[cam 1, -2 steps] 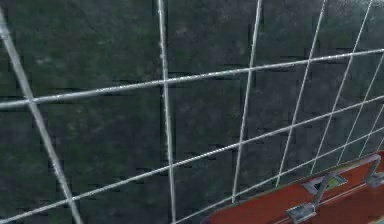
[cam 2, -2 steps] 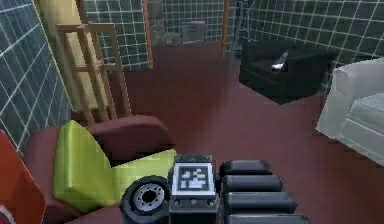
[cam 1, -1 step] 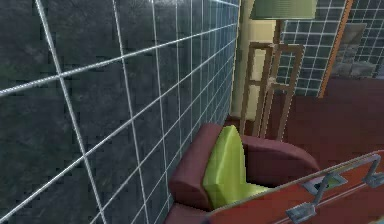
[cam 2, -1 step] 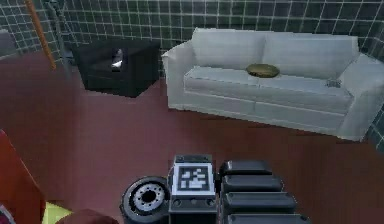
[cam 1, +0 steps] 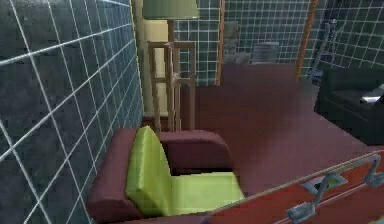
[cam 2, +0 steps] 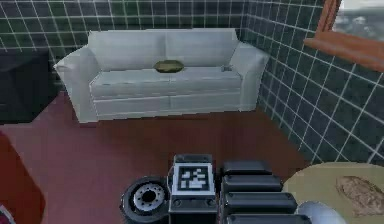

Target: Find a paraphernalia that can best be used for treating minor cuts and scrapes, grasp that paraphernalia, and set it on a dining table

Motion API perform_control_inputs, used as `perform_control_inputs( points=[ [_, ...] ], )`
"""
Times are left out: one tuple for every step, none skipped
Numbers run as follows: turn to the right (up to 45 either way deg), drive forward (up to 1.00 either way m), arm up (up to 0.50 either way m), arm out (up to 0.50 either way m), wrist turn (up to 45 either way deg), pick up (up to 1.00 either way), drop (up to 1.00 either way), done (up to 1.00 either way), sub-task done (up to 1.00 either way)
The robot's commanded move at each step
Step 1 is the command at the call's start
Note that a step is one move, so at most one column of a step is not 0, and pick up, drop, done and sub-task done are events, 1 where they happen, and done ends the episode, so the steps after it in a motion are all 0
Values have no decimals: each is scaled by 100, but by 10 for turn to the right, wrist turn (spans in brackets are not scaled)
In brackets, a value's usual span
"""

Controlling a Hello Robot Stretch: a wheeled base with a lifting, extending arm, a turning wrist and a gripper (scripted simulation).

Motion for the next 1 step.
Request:
perform_control_inputs(
  points=[
    [-450, 0, 0, 0, 0, 0, 0, 0, 0]
  ],
)
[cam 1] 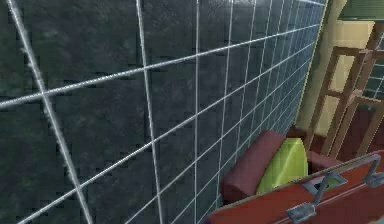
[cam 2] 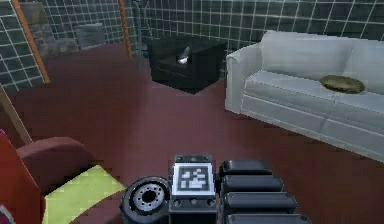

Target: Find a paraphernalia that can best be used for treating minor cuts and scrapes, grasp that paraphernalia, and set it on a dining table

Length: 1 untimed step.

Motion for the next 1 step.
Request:
perform_control_inputs(
  points=[
    [-450, 0, 0, 0, 0, 0, 0, 0, 0]
  ],
)
